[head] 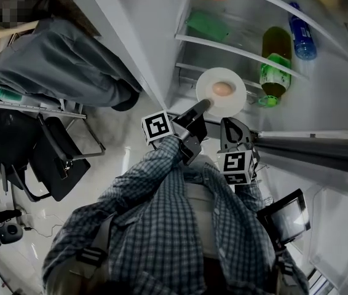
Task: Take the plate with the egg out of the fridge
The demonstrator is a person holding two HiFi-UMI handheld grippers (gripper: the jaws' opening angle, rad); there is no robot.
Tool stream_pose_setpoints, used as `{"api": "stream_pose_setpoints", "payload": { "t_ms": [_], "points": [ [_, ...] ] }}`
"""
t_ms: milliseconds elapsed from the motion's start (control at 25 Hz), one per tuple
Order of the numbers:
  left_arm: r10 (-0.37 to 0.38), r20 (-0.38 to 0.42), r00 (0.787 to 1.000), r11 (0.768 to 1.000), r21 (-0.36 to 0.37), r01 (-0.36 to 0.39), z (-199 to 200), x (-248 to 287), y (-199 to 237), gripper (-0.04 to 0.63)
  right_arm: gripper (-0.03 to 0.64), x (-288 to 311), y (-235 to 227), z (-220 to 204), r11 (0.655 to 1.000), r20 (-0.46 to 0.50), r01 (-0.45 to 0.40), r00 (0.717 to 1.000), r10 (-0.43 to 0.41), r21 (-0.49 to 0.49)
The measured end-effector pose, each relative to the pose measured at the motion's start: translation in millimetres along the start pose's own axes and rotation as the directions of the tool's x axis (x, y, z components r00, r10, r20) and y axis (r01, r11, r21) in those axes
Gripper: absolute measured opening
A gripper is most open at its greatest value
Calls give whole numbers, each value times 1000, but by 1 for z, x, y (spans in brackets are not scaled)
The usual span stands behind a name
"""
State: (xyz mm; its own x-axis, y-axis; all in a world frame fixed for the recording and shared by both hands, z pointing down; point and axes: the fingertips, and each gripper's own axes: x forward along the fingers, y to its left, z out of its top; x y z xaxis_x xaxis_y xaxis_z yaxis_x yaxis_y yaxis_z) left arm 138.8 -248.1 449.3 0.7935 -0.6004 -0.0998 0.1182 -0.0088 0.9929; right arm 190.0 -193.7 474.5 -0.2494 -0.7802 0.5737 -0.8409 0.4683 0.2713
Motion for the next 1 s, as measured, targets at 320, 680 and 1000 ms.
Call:
{"api": "stream_pose_setpoints", "payload": {
  "t_ms": [320, 680, 1000],
  "points": [
    [1, -41, 999, 1000, -13, -2, -3, -42, -8, 46, 6, -8, 32, 14, 965, 65, -29, 998, 12, 262],
    [-4, -80, 997, 999, -33, 1, -10, -87, -14, 46, 6, -31, 57, 15, 881, 127, 21, 988, -92, 473],
    [-8, -55, 998, 1000, -15, 8, -14, -114, -20, 46, 6, -46, 70, 13, 874, 144, 21, 984, -104, 486]
  ]
}}
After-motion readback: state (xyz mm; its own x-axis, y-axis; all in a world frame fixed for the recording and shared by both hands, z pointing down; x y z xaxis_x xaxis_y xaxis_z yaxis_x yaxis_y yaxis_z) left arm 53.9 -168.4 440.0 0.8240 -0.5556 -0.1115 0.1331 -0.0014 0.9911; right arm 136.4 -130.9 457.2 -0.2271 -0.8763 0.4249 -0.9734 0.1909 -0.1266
